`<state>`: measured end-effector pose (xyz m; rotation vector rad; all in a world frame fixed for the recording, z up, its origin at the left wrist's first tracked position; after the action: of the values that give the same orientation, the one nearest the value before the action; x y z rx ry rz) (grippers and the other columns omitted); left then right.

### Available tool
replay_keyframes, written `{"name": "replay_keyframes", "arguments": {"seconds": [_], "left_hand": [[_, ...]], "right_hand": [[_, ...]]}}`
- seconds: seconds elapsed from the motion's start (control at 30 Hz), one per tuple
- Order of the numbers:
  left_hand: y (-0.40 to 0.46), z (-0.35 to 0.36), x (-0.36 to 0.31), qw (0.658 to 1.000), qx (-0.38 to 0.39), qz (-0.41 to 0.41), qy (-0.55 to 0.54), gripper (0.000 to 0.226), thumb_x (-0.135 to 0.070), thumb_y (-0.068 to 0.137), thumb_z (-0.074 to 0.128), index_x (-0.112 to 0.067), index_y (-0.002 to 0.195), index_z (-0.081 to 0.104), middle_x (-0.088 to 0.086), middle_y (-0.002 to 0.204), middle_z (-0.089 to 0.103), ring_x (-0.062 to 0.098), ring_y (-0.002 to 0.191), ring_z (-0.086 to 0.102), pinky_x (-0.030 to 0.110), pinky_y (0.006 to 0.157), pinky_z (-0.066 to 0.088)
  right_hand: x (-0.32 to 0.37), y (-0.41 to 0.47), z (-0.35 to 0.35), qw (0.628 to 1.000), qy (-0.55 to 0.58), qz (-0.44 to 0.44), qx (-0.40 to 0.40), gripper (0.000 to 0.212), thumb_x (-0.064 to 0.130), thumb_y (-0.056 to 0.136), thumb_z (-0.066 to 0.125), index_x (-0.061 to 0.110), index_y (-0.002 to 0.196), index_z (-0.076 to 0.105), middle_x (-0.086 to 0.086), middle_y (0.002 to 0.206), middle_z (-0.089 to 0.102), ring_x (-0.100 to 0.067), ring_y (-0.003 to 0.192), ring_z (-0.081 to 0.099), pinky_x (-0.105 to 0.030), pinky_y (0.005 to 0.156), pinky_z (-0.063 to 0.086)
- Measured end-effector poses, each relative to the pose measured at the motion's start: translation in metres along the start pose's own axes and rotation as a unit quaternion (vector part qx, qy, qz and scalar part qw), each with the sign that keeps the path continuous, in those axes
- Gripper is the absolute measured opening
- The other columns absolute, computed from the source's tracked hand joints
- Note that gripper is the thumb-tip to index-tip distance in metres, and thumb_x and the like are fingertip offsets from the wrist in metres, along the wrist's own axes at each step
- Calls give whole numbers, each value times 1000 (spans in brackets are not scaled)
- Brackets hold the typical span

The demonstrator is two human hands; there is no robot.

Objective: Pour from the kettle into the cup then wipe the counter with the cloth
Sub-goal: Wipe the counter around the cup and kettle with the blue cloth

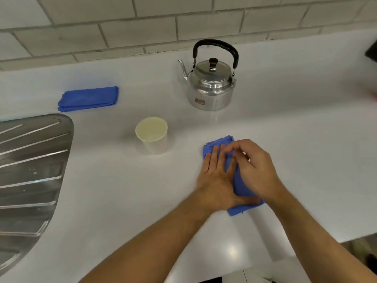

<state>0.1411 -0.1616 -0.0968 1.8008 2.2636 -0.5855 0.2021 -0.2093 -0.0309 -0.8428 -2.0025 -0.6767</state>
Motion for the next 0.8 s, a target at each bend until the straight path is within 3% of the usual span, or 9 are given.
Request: {"name": "replay_keyframes", "arguments": {"seconds": [0.07, 0.13, 0.2, 0.27, 0.3, 0.4, 0.5, 0.6, 0.8], "left_hand": [[-6, -15, 6, 998, -11, 37, -49, 95, -66, 79, 51, -21, 153, 11, 3, 163, 3, 22, 150, -6, 44, 122, 3], [-24, -38, 27, 991, -81, 52, -89, 55, -39, 89, 52, -21, 140, 42, -3, 145, 44, 16, 136, 37, 39, 113, 28], [-50, -52, 59, 987, -142, 24, -67, 37, -24, 91, 54, -19, 128, 58, -1, 131, 56, 17, 122, 51, 37, 105, 38], [-74, -59, 94, 982, -181, -22, -52, 31, -14, 88, 58, -16, 119, 65, 5, 123, 59, 24, 116, 56, 41, 99, 43], [-83, -63, 111, 979, -195, -44, -41, 31, -11, 87, 60, -15, 116, 67, 8, 121, 61, 27, 114, 57, 43, 97, 44], [-99, -79, 161, 970, -216, -115, 15, 34, -22, 86, 53, -15, 117, 67, 13, 122, 61, 34, 116, 56, 48, 95, 45], [-108, -87, 205, 961, -200, -186, 49, 48, -49, 87, 39, -27, 127, 56, 6, 131, 51, 28, 124, 47, 47, 98, 39], [-113, -83, 221, 956, -202, -198, 79, 55, -61, 87, 33, -34, 132, 48, 2, 136, 46, 24, 128, 43, 46, 100, 35], [-113, -82, 223, 952, -213, -198, 91, 53, -63, 88, 31, -37, 132, 45, -2, 135, 44, 21, 125, 42, 44, 101, 33]], "right_hand": [[9, -8, 12, 998, -44, -39, 29, 34, -7, 90, 45, 15, 104, 68, 3, 102, 68, -5, 96, 61, -13, 86, 45], [6, -19, 35, 990, -105, -54, 77, 32, 3, 96, 46, 14, 120, 63, 0, 118, 65, -10, 110, 57, -25, 96, 44], [-10, -30, 61, 957, -264, -41, 115, 42, 23, 102, 40, 18, 144, 45, -3, 151, 44, -21, 140, 36, -38, 113, 30], [-21, -31, 75, 914, -384, -40, 126, 53, 39, 103, 26, 28, 155, 22, 4, 164, 16, -22, 151, 9, -42, 121, 9], [-23, -25, 78, 905, -403, -41, 129, 55, 44, 102, 20, 31, 156, 17, 7, 164, 12, -21, 151, 4, -42, 121, 5], [-33, 8, 77, 905, -407, -18, 125, 60, 51, 98, 11, 35, 155, 17, 12, 164, 13, -22, 151, 3, -42, 120, 3], [-46, 55, 76, 908, -407, 33, 90, 64, 56, 98, 17, 29, 156, 13, 8, 165, 12, -25, 151, 3, -44, 121, 5], [-50, 88, 78, 908, -408, 66, 71, 67, 58, 97, 20, 24, 156, 15, 5, 164, 15, -27, 151, 6, -46, 121, 7], [-30, 58, 92, 908, -394, -25, 141, 63, 58, 98, 23, 33, 155, 18, 15, 162, 17, -20, 151, 7, -41, 121, 5]]}}
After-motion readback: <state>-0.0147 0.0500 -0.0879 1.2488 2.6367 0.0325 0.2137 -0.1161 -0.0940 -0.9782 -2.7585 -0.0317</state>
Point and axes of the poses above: each hand's wrist, its own y-axis towards the middle knuckle, its own z-axis out of the palm, x = y × z, the point moved 9 cm from there along y, towards the middle knuckle
